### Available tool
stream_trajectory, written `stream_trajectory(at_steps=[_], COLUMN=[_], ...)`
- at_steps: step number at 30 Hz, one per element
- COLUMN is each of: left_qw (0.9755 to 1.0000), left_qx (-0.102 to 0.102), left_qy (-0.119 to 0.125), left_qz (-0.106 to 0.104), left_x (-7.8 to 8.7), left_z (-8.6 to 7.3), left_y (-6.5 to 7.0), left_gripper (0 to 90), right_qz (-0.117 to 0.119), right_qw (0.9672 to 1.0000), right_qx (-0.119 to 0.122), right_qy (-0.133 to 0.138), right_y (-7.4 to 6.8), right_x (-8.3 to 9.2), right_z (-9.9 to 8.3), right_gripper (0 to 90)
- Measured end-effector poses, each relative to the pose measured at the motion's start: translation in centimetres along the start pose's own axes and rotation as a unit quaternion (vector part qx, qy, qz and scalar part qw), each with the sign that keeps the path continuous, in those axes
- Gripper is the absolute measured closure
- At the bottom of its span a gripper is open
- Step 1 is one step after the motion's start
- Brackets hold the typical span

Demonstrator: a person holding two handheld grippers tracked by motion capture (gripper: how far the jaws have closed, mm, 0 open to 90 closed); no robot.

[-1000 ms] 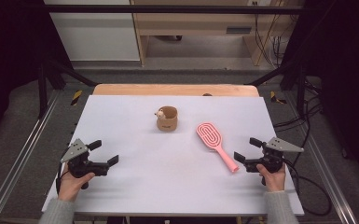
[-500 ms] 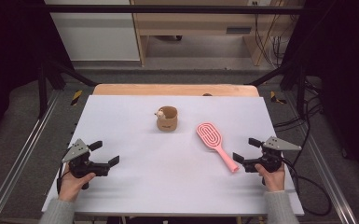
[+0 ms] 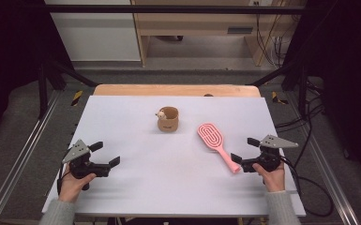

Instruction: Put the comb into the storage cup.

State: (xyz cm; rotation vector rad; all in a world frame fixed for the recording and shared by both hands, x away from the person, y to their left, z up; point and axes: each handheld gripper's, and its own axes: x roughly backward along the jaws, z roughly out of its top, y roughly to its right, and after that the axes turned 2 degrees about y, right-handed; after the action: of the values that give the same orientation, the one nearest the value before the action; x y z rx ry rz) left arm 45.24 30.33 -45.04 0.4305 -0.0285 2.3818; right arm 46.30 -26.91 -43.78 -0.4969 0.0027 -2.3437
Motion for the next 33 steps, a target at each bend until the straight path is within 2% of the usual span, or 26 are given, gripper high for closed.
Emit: stream_trajectory(at_steps=[9,16,24,33], left_qw=[1.0,1.0,1.0,1.0], left_qx=[0.001,0.001,0.001,0.002], left_qy=[-0.001,-0.001,0.0,0.0], left_qz=[0.002,0.003,0.004,0.004], left_x=[-0.1,-0.1,-0.1,0.0], left_z=[-0.1,-0.1,-0.1,-0.1], left_y=[0.0,0.0,-0.1,-0.1], left_gripper=[0.6,0.7,0.7,0.7], right_qz=[0.0,0.001,-0.003,-0.002], right_qw=[0.9994,0.9985,0.9965,0.9927], right_qx=[0.011,0.023,0.033,0.038], right_qy=[-0.034,-0.05,-0.077,-0.115], right_y=[-0.5,-0.9,-1.3,-1.7], right_x=[-0.7,-1.2,-2.0,-3.0], right_z=[0.6,1.0,1.5,2.0], right_gripper=[0.4,0.3,0.4,0.4])
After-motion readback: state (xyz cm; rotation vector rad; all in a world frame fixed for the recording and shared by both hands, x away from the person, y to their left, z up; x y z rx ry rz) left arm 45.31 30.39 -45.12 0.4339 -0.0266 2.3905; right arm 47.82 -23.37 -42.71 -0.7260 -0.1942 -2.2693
